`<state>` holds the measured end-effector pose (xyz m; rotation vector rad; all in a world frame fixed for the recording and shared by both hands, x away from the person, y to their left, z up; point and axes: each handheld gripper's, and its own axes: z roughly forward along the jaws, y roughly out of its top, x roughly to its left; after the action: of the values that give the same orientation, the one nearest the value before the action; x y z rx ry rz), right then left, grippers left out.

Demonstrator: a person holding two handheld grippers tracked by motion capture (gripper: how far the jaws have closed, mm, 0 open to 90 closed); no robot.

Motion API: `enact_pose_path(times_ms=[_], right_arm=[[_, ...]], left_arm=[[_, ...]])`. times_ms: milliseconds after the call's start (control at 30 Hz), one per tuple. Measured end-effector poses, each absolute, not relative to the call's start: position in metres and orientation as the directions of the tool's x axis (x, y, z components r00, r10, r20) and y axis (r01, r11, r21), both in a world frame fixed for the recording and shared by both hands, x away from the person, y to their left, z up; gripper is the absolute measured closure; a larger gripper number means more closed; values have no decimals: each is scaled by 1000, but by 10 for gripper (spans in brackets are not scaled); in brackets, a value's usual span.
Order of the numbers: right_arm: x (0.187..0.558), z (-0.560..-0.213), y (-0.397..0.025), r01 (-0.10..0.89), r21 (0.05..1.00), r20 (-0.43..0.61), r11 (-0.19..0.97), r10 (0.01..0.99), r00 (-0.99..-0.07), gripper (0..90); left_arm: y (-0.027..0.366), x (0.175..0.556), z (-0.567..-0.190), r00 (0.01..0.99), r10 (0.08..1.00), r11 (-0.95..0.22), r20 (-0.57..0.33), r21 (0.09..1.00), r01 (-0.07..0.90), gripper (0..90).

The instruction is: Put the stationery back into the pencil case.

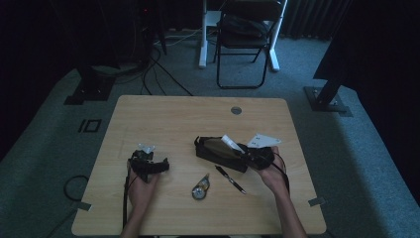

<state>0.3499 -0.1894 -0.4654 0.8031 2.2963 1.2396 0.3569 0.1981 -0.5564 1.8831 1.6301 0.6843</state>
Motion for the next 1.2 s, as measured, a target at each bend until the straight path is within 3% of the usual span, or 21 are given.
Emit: enact_pose_path(times_ms=[1200], right_arm=[[367,-480,-174,324,816,-72,479,639,-766,713]], left_arm=[[198,357,-556,134,991,-112,22,695,710,27]])
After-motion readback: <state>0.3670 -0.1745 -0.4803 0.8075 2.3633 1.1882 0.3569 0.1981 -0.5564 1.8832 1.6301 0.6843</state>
